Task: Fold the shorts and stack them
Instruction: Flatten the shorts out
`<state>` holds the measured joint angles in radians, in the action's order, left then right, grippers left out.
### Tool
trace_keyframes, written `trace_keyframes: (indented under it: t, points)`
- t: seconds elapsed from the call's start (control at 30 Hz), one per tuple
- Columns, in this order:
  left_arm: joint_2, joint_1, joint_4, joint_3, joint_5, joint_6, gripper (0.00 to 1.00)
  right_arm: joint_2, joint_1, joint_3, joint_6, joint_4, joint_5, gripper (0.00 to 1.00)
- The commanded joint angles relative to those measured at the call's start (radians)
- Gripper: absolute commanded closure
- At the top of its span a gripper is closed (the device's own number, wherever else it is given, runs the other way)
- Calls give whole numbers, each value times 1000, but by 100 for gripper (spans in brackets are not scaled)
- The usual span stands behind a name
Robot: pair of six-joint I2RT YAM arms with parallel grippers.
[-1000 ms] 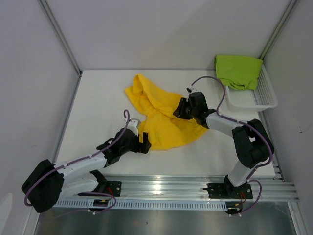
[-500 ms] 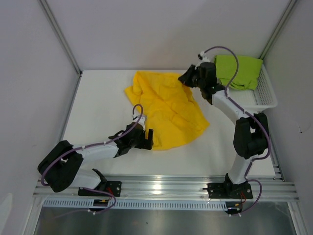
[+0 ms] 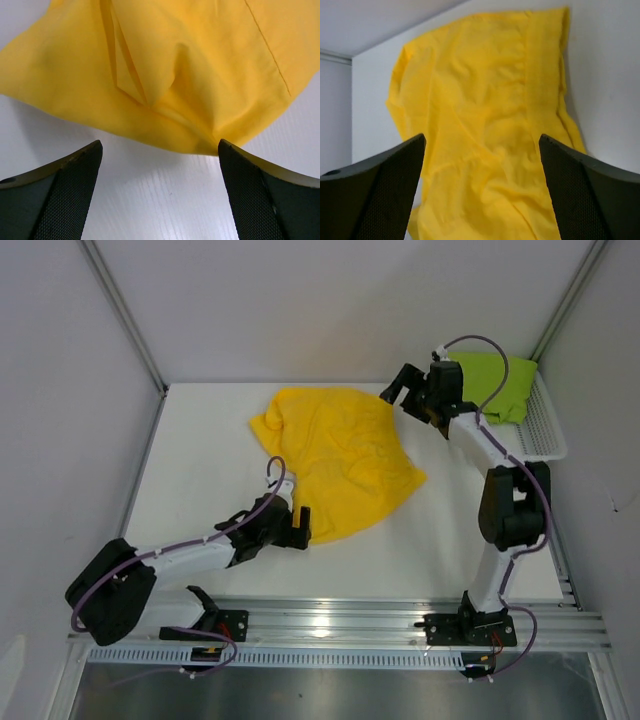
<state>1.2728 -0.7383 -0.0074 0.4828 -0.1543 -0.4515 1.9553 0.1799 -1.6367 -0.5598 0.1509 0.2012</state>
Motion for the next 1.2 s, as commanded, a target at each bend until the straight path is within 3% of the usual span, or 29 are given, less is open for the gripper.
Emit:
trace_keyframes:
  t: [0.0,0.1,0.2,0.47,0.77,1.07,1.13,1.17]
  points:
    - [-96,-6,32,-24,-1,7,2,-270,12,230,12,61,-84,5]
    - [-141,-6,40,-46,-5,5,1,-451,18,506,-54,13,-135,7]
    - [-194,-6,43,-59,-5,7,1,-585,29,705,-127,-11,-212,23]
    - [-228,-6,41,-72,2,14,1,-782,29,1026,-284,-157,-356,33]
    - [-247,-6,44,-76,16,19,1,-529,-65,1078,-373,-456,-106,29]
    - [-283,-7,37,-85,-4,22,1,-339,-59,1048,-425,-617,-146,29]
    - [-303,-7,44,-96,-4,25,1,-309,-51,1025,-419,-614,-177,49]
    - [-303,-7,44,-98,-4,25,1,-309,-49,1023,-419,-610,-181,50]
